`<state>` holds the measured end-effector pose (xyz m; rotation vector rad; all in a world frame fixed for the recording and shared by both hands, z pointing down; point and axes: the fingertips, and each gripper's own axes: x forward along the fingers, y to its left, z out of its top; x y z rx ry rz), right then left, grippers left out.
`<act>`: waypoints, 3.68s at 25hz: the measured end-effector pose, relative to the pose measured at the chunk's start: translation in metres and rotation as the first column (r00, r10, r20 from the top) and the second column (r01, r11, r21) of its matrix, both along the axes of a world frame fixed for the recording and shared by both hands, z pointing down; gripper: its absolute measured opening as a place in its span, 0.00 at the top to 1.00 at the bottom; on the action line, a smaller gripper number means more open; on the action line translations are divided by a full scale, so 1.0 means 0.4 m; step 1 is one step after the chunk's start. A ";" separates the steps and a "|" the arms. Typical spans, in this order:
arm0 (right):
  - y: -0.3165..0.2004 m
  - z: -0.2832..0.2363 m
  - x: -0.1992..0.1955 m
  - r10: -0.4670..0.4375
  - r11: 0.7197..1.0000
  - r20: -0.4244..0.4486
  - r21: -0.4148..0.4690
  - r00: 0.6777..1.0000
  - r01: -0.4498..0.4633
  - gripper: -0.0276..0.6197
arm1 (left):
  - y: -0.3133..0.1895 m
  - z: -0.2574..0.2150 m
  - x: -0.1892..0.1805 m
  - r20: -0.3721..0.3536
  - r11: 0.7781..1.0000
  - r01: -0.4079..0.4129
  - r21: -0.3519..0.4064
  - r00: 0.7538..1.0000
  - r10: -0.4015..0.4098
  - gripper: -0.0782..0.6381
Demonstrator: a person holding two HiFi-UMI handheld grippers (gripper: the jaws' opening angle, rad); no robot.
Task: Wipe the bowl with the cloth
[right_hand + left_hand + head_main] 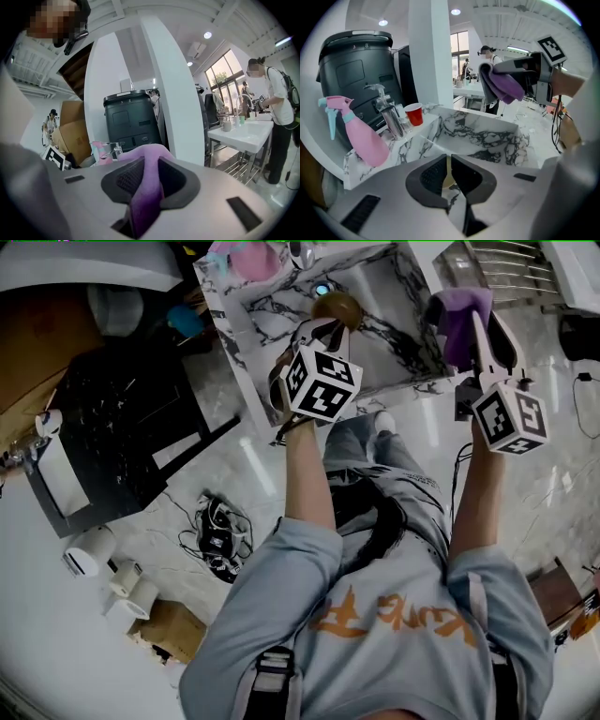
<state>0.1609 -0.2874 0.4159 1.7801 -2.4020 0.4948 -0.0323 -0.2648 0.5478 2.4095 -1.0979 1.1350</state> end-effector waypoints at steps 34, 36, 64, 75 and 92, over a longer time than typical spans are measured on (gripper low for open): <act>-0.020 0.071 -0.049 0.032 0.997 -0.076 -0.071 0.997 -0.037 0.80 | -0.004 0.397 0.073 0.190 0.921 -0.201 -0.332 0.943 0.274 0.81; -0.017 0.064 -0.052 0.029 0.997 -0.076 -0.067 0.997 -0.034 0.80 | -0.013 0.379 0.072 0.176 0.930 -0.180 -0.321 0.953 0.246 0.83; -0.106 -0.213 -0.115 -0.093 0.975 -0.006 0.202 0.996 0.092 0.80 | -0.094 -0.331 0.100 -0.652 0.999 -0.037 0.031 0.756 0.048 0.85; -0.026 -0.357 -0.283 -0.502 0.804 -0.109 0.307 0.858 0.509 0.80 | -0.072 -0.537 0.079 -0.760 0.970 -0.064 0.233 0.611 0.222 0.85; -0.010 -0.383 -0.438 -0.611 0.698 -0.208 0.314 0.764 0.644 0.80 | 0.066 -0.590 0.057 -0.616 0.873 -0.294 0.388 0.622 0.484 0.84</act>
